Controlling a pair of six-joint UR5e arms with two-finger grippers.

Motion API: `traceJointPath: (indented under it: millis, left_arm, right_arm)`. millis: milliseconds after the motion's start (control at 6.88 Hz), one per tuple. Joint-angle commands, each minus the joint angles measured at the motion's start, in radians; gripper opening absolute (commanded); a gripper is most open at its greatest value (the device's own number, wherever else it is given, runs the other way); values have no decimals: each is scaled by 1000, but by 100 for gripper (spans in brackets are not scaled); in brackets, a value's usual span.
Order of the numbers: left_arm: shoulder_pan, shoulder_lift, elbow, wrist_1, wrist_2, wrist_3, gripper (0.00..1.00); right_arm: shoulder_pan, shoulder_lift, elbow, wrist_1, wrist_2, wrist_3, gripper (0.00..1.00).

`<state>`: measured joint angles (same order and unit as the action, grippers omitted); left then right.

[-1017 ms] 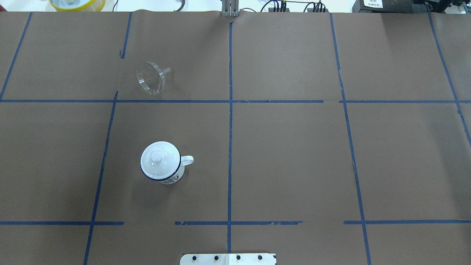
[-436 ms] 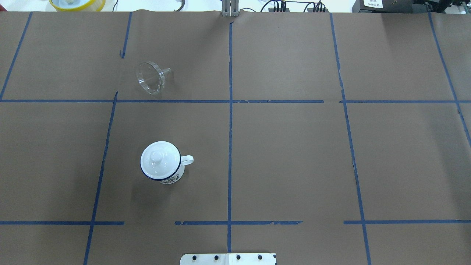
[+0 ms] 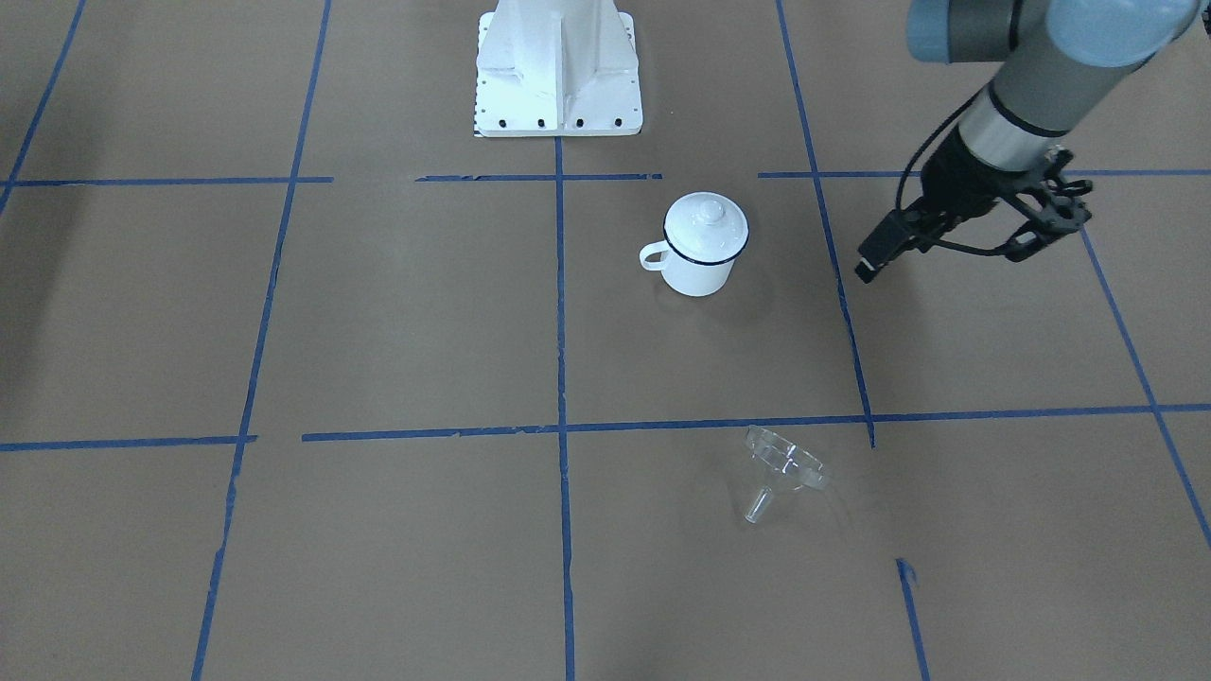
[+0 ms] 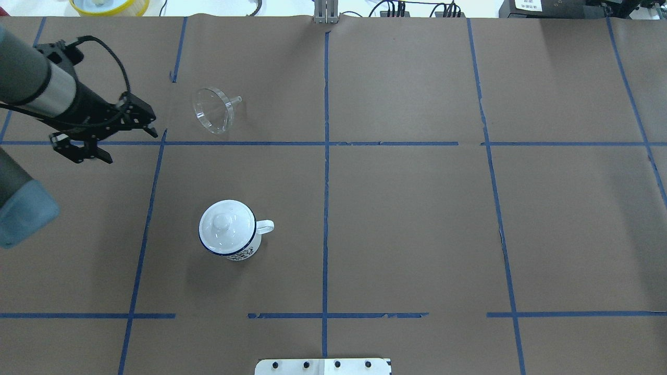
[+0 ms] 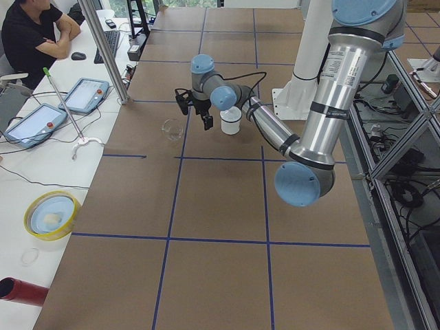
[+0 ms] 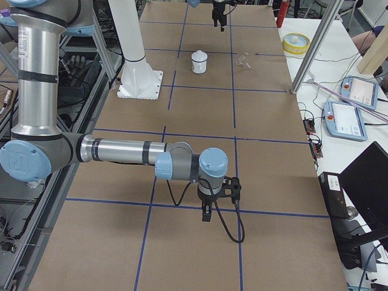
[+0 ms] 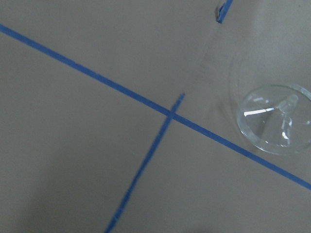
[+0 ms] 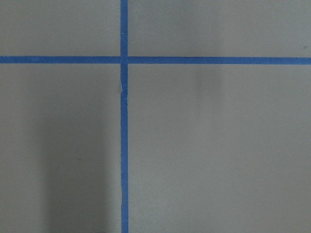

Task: Place funnel on cup
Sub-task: 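Move the left gripper over the white lid on the enamel mug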

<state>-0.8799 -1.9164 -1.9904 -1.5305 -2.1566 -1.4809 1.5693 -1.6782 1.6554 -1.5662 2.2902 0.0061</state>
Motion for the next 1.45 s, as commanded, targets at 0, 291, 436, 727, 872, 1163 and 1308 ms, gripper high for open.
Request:
traceJointPath:
  millis: [0, 291, 436, 727, 872, 1163, 1308]
  left_arm:
    - [151, -107, -14, 113, 84, -190, 100]
    - [296, -108, -53, 121, 216, -370, 100]
    - [344, -108, -51, 134, 266, -406, 100]
    - [367, -121, -53, 197, 288, -410, 94]
    - [368, -122, -51, 196, 299, -409, 90]
    - [368, -133, -47, 193, 299, -409, 85]
    - [369, -135, -42, 191, 299, -407, 82]
  right_arm:
    - [0, 0, 0, 0, 0, 0, 100]
    - [0, 0, 1, 0, 0, 0, 100]
    - [0, 0, 1, 0, 0, 0, 100]
    - [0, 0, 1, 0, 0, 0, 100]
    - [0, 0, 1, 0, 0, 0, 100]
    - [0, 0, 1, 0, 0, 0, 100]
    - [0, 0, 1, 0, 0, 0, 100]
